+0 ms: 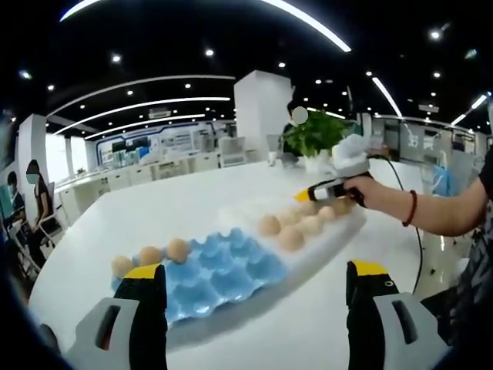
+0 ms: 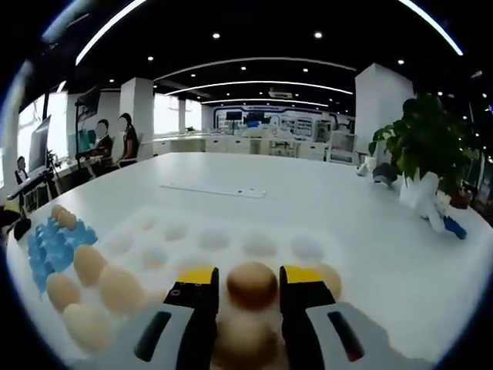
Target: Place the egg into an empty slot of the egg tray after lifting it from the table, then release the egg inside the slot.
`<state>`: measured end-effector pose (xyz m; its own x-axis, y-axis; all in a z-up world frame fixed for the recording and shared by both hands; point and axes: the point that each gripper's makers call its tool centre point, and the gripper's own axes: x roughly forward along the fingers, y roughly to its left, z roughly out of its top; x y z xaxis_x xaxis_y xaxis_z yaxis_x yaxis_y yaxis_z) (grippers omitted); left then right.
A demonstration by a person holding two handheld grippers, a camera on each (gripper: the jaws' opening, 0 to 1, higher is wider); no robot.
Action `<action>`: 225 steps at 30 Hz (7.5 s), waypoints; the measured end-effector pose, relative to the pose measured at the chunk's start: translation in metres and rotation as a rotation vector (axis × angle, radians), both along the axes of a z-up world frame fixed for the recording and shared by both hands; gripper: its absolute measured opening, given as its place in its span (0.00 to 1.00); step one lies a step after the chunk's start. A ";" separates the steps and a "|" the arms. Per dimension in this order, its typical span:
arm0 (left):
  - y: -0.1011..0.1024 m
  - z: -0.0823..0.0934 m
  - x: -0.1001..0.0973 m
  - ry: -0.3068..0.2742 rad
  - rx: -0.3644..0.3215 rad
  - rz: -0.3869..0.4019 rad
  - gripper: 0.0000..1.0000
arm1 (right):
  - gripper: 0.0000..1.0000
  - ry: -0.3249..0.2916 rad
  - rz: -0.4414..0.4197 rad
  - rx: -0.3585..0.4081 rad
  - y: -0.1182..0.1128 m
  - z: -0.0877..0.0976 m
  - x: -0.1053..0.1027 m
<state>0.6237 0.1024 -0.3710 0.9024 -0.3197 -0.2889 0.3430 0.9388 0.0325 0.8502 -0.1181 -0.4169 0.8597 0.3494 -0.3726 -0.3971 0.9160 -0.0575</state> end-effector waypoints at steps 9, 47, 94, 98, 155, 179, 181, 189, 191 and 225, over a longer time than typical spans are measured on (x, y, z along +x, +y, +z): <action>0.012 -0.001 -0.004 0.002 -0.004 0.022 0.99 | 0.27 0.029 -0.054 0.023 -0.005 0.000 0.002; 0.029 0.002 -0.016 -0.009 -0.001 0.061 0.99 | 0.26 -0.113 0.169 0.166 0.057 0.046 -0.022; 0.068 -0.003 -0.042 0.002 -0.005 0.150 0.98 | 0.26 -0.100 0.495 0.159 0.219 0.042 -0.079; 0.070 -0.005 -0.044 0.006 -0.009 0.157 0.98 | 0.26 -0.093 0.511 0.156 0.230 0.039 -0.078; 0.088 -0.005 -0.053 0.006 -0.003 0.195 0.98 | 0.65 0.003 0.605 0.122 0.255 0.009 -0.096; 0.078 0.002 -0.050 -0.010 -0.011 0.183 1.00 | 0.87 0.005 0.578 0.193 0.216 0.024 -0.096; 0.077 0.002 -0.050 -0.014 -0.010 0.181 1.00 | 0.85 -0.018 0.553 0.188 0.208 0.025 -0.093; 0.073 0.004 -0.048 -0.026 -0.024 0.167 1.00 | 0.85 -0.061 0.508 0.192 0.187 0.033 -0.085; 0.071 0.004 -0.048 -0.025 -0.024 0.162 1.00 | 0.85 -0.058 0.497 0.200 0.181 0.033 -0.082; 0.055 -0.003 -0.041 0.004 -0.006 0.142 1.00 | 0.82 -0.071 0.336 0.183 0.085 0.031 -0.045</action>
